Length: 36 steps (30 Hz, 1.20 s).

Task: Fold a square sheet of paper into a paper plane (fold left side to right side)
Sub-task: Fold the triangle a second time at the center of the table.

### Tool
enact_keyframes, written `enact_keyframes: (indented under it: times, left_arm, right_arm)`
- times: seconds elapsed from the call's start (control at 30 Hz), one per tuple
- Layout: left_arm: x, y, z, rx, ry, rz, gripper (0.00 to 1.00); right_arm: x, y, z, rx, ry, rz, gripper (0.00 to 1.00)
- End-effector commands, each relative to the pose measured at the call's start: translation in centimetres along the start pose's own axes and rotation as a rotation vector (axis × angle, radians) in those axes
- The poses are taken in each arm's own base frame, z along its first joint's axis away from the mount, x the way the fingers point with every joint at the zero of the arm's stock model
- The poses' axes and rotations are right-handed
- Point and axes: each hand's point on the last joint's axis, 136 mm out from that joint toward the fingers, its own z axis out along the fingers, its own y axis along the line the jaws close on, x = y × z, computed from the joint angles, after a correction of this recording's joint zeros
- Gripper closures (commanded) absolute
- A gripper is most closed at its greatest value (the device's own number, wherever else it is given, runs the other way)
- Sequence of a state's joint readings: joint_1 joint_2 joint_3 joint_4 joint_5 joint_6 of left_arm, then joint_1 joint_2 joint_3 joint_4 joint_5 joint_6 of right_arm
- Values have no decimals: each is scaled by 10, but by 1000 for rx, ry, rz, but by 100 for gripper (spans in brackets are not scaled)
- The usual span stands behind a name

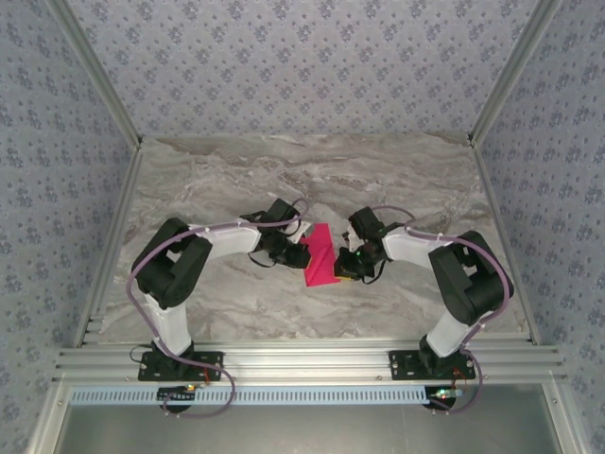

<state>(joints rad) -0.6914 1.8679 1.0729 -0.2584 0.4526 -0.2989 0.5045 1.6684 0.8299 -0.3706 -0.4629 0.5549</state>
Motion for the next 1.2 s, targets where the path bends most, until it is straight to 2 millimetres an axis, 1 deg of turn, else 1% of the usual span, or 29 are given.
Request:
enact_keyframes:
  times: [0.0,0.43,0.97,1.07,1.17]
  left_arm:
    - [-11,0,-1,-1,-16,13,92]
    - [-13,1,3,-1,-5,13,92]
    - [-1,14,11,-41,25,1,91]
    - [1,15,12,-43,28,-1,92]
    - [2,16,13,-45,30,-3,92]
  right_arm:
    - [13,-15,7,70,57,13,87]
    - [13,-16,8,73,61,11,87]
    - [13,-16,8,73,61,11,87]
    - [12,-14,7,65,56,7,87]
    - [7,-6,3,31,30,-7,87]
